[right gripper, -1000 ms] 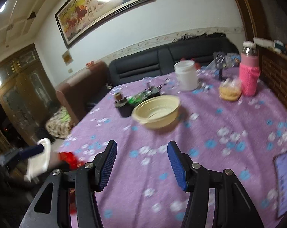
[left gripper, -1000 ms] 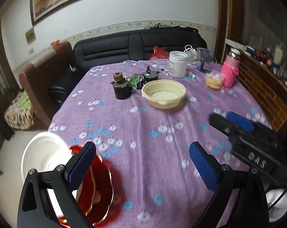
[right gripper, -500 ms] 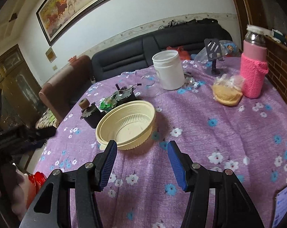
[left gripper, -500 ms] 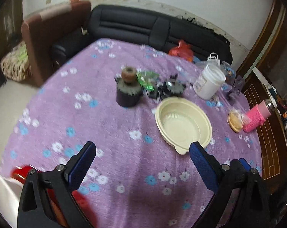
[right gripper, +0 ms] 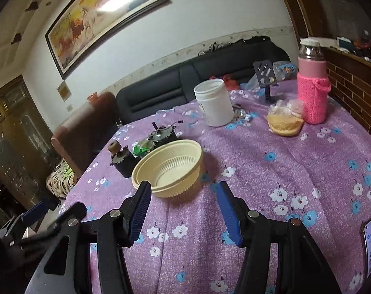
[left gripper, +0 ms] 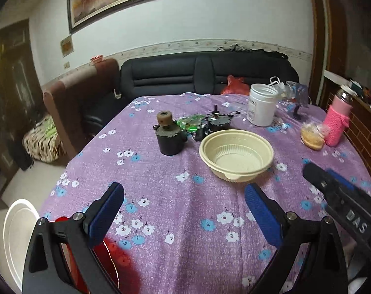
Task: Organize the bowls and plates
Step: 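Move the right gripper toward the cream plastic bowl on the table, then grasp the rim of the cream plastic bowl with the right gripper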
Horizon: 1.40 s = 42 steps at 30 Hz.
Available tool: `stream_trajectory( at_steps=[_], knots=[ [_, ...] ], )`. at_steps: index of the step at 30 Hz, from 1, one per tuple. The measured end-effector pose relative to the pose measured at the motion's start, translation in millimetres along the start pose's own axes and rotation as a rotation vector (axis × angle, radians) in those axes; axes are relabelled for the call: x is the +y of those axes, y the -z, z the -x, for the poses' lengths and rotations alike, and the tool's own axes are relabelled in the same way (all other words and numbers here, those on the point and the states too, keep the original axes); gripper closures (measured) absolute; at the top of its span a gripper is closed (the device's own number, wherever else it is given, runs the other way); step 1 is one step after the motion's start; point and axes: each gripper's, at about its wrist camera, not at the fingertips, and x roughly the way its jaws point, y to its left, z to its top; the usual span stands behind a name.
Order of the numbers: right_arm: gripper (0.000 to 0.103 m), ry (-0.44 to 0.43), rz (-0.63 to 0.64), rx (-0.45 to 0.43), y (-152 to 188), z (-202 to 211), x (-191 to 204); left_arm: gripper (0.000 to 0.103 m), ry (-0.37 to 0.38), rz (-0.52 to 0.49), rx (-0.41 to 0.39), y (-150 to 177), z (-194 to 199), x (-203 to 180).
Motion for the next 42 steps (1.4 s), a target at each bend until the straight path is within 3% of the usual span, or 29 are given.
stream_trajectory(
  at_steps=[7, 23, 27, 31, 38, 40, 42],
  knots=[
    [0.043, -0.004, 0.02, -0.011, 0.1, 1.2, 0.8, 0.004, -0.029, -0.068, -0.039, -1.7, 7.0, -12.1],
    [0.043, -0.007, 0.022, 0.04, 0.9, -19.3, -5.0, 0.004, -0.03, -0.074, 0.0, 1.3, -9.1, -11.0],
    [0.043, -0.031, 0.012, 0.065, -6.7, -38.1, -6.5, 0.004, -0.008, -0.049, 0.055, 1.5, -23.1, -4.0],
    [0.043, -0.065, -0.068, 0.085, -18.6, -61.6, -14.8, 0.004, 0.048, 0.057, 0.155, 4.7, -44.6, 15.0],
    [0.043, -0.056, -0.124, 0.181, -29.7, -125.1, -10.4, 0.004, 0.08, 0.126, 0.215, 10.7, -56.4, 27.4],
    [0.047, -0.038, -0.111, 0.214, -28.0, -138.8, -7.7, 0.004, 0.082, 0.132, 0.218, 11.5, -57.4, 29.4],
    [0.076, -0.036, -0.104, 0.244, -25.6, -145.8, -7.1, 0.004, 0.09, 0.136, 0.227, 11.8, -59.3, 30.3]
  ],
)
